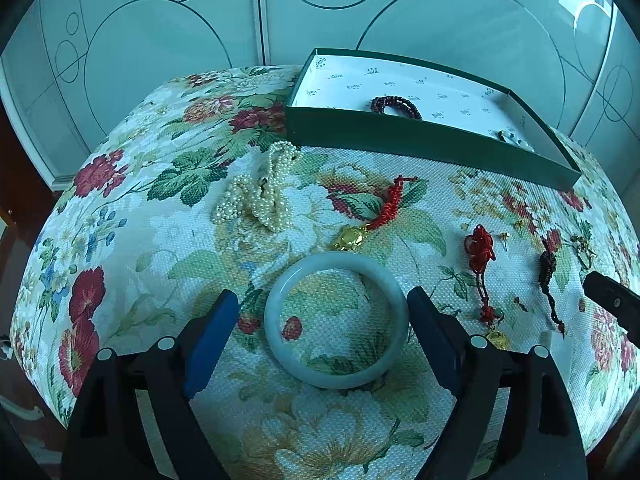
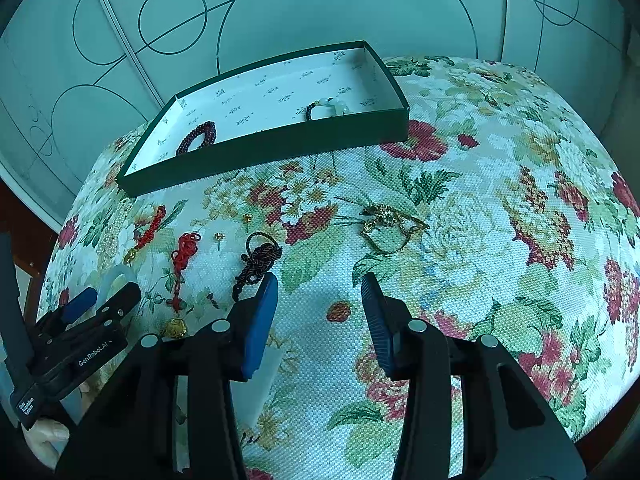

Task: Organize jewelry
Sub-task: 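Grasp the pale jade bangle with the left tool while the right tool grasps the black cord pendant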

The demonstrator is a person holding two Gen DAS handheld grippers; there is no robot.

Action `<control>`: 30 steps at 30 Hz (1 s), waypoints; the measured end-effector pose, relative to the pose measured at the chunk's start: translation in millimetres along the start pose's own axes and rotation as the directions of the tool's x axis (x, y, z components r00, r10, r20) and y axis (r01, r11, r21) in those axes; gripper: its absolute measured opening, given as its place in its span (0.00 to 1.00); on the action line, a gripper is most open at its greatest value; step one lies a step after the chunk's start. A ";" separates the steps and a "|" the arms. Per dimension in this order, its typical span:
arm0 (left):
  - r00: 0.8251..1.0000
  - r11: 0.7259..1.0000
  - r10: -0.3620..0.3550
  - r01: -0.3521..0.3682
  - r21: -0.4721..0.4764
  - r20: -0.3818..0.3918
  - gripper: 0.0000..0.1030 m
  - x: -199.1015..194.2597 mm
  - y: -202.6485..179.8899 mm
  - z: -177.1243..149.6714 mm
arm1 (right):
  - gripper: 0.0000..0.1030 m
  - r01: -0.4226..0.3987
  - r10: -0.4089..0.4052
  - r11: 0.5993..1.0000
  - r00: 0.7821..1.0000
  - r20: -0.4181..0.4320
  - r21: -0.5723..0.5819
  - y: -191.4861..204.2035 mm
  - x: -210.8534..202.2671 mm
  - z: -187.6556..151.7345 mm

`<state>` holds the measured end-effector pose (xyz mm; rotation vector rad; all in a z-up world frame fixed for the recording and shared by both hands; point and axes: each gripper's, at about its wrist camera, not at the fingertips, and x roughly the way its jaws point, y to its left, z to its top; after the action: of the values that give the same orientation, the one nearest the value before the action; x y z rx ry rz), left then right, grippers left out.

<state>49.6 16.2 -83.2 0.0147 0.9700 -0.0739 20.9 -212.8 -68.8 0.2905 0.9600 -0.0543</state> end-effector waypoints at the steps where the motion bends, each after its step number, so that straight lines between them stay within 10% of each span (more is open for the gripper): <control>1: 1.000 1.000 -0.006 0.006 -0.001 0.000 0.82 -0.3 1.1 0.2 | 0.42 -0.006 0.006 1.000 1.000 -0.001 0.005 -0.9 0.8 -0.2; 25: 1.000 0.999 0.003 -0.004 0.052 0.015 0.85 3.3 -2.4 -1.0 | 0.42 -0.054 0.055 0.998 0.998 -0.020 0.034 -4.9 8.3 -2.6; 30: 0.999 0.997 -0.009 0.006 0.082 0.035 0.68 -0.9 -7.6 -2.2 | 0.42 -0.050 0.051 0.998 0.998 -0.023 0.034 -4.5 8.9 -2.9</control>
<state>46.7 8.8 -83.5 0.0851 0.9311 -0.1208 22.9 -215.6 -78.6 0.3473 0.9757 -0.0206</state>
